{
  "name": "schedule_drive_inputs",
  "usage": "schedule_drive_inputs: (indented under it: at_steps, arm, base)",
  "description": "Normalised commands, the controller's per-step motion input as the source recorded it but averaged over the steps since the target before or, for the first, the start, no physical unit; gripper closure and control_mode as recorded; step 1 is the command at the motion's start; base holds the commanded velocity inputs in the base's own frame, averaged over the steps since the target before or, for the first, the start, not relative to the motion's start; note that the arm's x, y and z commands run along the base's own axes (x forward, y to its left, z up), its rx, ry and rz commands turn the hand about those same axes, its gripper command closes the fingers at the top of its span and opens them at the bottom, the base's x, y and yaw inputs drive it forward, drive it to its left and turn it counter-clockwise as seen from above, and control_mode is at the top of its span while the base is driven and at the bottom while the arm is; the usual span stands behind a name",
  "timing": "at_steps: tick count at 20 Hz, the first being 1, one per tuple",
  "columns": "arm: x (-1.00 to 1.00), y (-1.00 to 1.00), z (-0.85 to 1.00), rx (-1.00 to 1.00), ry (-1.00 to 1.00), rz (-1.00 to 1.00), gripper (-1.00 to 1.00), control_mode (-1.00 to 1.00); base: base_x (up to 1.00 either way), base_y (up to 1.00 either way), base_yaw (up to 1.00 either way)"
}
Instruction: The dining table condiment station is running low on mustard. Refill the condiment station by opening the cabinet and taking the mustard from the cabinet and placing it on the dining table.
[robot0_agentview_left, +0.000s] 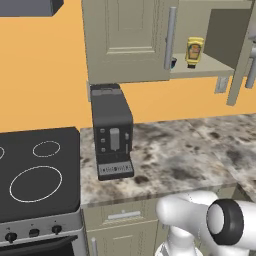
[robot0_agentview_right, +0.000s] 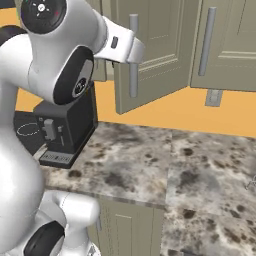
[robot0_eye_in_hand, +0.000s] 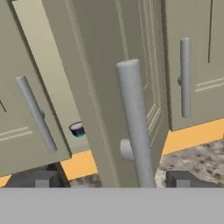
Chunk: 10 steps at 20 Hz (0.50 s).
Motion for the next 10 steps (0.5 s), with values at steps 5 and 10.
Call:
schedule_drive_inputs:
  at_steps: [5, 10]
  arm:
    - [0.0, 1.0, -0.28, -0.38, 0.02, 0.0, -1.0, -1.0]
    - [0.0, 0.84, -0.24, -0.44, 0.0, 0.01, -1.0, -1.0]
  base:
    - [0.0, 0.0, 0.0]
    - [0.0, 0.0, 0.0]
